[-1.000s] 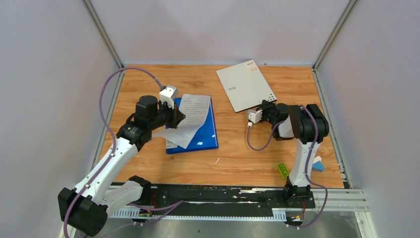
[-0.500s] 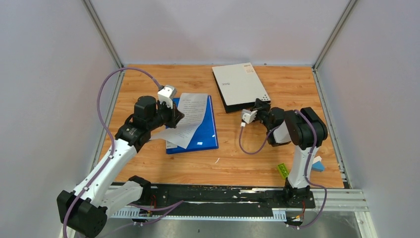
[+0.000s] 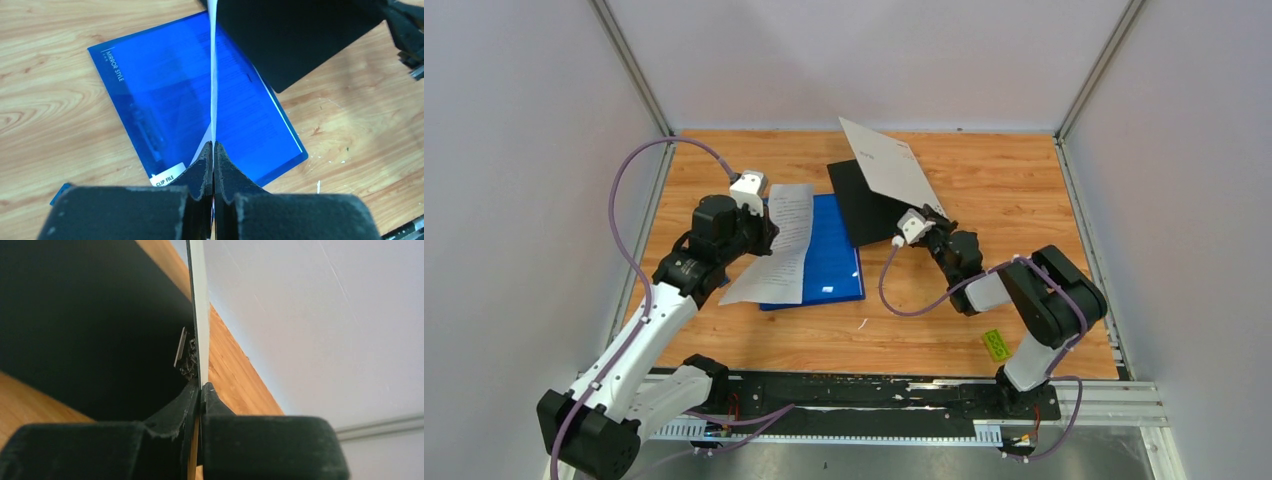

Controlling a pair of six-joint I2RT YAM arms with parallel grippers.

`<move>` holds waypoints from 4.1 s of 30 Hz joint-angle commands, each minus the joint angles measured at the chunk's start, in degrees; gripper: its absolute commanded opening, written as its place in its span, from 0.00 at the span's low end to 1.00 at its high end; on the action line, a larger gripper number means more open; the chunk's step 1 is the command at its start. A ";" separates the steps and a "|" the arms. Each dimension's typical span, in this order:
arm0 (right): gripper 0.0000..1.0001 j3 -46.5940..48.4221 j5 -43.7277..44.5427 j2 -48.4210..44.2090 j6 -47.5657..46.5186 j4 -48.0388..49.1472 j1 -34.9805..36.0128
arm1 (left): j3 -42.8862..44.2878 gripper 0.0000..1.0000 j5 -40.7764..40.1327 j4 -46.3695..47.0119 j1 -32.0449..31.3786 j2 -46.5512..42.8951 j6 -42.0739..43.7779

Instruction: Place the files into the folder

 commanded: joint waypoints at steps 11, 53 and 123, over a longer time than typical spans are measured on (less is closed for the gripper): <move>0.00 6.39 16.64 -23.51 34.94 -40.56 1.79 | 7.37 0.00 4.04 -0.13 0.29 -0.96 -9.41; 0.41 -15.34 22.40 -68.61 117.48 -90.21 9.17 | 2.15 0.00 17.58 27.82 1.35 25.44 -34.63; 0.14 58.20 -25.52 18.73 59.33 -95.46 -9.28 | 19.79 0.31 7.91 9.63 1.35 51.88 -9.32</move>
